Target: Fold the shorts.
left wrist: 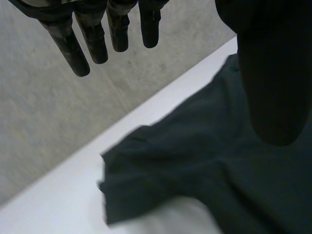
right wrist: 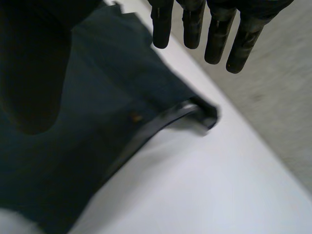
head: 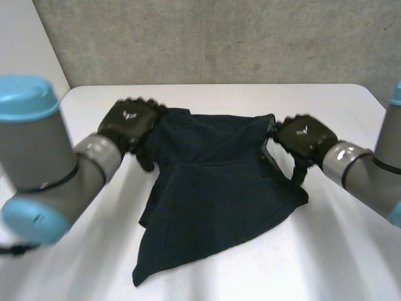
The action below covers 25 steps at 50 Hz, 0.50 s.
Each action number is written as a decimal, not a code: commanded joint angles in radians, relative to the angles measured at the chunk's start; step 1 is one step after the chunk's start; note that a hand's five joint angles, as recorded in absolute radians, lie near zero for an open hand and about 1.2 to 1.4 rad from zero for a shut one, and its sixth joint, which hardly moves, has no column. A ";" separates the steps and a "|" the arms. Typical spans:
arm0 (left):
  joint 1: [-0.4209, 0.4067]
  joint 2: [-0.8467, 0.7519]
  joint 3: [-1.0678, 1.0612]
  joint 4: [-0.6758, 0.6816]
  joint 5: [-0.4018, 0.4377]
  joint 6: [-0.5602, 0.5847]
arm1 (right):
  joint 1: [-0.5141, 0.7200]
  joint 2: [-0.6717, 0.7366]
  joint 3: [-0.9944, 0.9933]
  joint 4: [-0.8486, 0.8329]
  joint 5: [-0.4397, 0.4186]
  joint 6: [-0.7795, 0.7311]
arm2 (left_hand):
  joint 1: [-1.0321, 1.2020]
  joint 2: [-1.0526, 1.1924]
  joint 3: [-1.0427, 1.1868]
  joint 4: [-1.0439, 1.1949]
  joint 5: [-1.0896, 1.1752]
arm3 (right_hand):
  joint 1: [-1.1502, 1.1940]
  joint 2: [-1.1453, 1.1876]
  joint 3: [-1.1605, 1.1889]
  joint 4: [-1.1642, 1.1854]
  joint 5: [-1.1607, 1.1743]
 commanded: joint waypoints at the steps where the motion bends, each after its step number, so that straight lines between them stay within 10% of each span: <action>1: -0.021 0.242 -0.322 0.005 0.003 -0.190 | -0.090 -0.005 0.112 0.033 -0.149 -0.022 | 0.153 0.156 0.146 0.153 0.137 | 0.163 0.147 0.151 0.131 0.128; 25: -0.084 0.331 -0.590 0.008 -0.029 -0.242 | -0.137 0.124 0.213 -0.195 -0.240 -0.114 | 0.332 0.335 0.325 0.333 0.316 | 0.846 0.831 0.834 0.814 0.812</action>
